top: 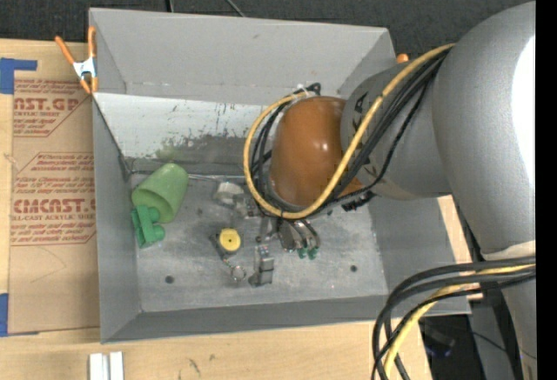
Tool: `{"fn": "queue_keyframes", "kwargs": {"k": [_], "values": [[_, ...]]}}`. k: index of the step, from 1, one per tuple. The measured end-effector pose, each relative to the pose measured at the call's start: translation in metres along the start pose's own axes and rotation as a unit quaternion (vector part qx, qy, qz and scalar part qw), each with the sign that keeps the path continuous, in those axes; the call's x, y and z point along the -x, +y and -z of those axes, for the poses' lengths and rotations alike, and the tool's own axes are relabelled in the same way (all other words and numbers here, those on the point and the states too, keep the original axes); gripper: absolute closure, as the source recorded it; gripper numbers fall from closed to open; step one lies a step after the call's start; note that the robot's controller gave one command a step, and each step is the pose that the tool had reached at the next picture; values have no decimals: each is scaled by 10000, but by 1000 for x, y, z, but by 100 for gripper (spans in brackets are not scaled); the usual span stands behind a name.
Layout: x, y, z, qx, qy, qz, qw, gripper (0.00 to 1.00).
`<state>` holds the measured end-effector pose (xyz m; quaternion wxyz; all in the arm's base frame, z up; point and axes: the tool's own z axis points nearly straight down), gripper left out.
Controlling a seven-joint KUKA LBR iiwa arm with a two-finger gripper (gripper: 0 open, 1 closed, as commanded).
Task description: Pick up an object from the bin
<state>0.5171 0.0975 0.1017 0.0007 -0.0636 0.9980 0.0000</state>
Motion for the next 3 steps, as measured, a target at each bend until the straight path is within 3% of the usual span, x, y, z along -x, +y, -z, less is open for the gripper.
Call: {"fn": "queue_keyframes", "kwargs": {"k": [1,2,3], "values": [[12,25,-33,-2,11,-1241,9923,0],[13,24,-32,1,-2,-1240,9923,100],[2,-42,190,2,-39,-1345,9909,100]]}}
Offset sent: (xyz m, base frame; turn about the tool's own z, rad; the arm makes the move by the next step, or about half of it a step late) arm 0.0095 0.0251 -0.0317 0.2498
